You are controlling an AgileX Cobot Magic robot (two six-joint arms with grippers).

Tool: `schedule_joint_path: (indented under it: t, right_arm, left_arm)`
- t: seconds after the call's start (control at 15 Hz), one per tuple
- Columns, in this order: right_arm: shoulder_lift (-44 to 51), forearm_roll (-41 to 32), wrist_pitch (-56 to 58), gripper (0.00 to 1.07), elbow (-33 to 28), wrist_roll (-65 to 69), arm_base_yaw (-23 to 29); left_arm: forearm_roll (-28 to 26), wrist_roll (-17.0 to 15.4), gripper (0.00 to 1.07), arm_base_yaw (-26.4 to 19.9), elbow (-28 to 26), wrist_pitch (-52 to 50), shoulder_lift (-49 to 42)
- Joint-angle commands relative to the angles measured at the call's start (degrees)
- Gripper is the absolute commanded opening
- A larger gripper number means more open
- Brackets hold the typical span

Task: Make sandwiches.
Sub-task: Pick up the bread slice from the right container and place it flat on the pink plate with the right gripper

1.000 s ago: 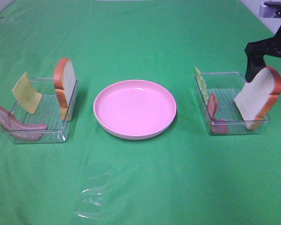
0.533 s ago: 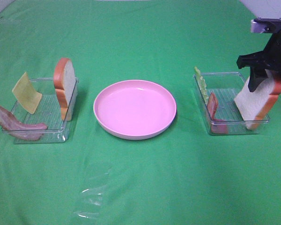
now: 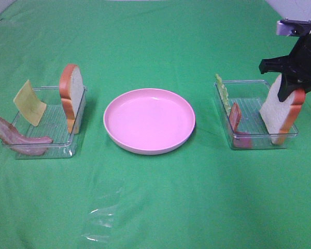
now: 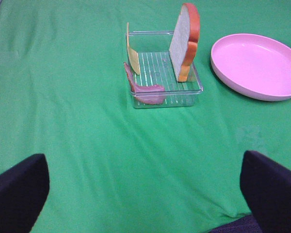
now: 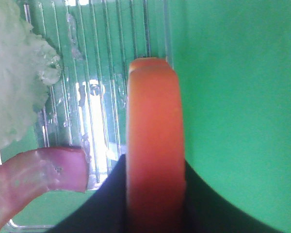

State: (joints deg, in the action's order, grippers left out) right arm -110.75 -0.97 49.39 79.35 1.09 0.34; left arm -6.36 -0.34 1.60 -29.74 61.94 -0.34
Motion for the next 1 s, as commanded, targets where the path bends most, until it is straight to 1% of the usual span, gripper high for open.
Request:
schedule_joint_path:
  t: [0.07, 0.2, 0.27, 0.4, 0.6, 0.67, 0.8, 1.0]
  right_arm:
    - [2.64, -1.83, 1.72, 0.02, 0.23, -1.09, -0.17]
    - [4.93, -1.95, 3.09, 0.02, 0.97, -1.09, -0.17]
    - [6.53, -2.23, 6.07, 0.02, 2.81, -1.09, -0.17]
    - [8.94, -3.78, 11.97, 0.02, 8.94, -2.29, -0.17]
    - [11.34, -6.65, 16.62, 0.02, 17.99, -3.78, -0.17]
    - [11.34, -6.99, 17.53, 0.02, 19.14, -3.78, 0.11]
    - [11.17, -6.25, 17.19, 0.02, 19.14, -3.84, 3.38]
    - [11.06, -8.71, 12.15, 0.02, 19.14, -2.35, 12.43]
  left_arm:
    - [-0.11, -0.23, 1.0, -0.11, 0.06, -0.4, -0.74]
    - [-0.11, -0.23, 1.0, -0.11, 0.06, -0.4, -0.74]
    - [-0.11, -0.23, 1.0, -0.11, 0.06, -0.4, -0.74]
    - [-0.11, -0.23, 1.0, -0.11, 0.06, -0.4, -0.74]
    - [-0.11, -0.23, 1.0, -0.11, 0.06, -0.4, -0.74]
    - [-0.11, -0.23, 1.0, -0.11, 0.06, -0.4, -0.74]
    - [-0.11, -0.23, 1.0, -0.11, 0.06, -0.4, -0.74]
    - [-0.11, -0.23, 1.0, -0.11, 0.06, -0.4, -0.74]
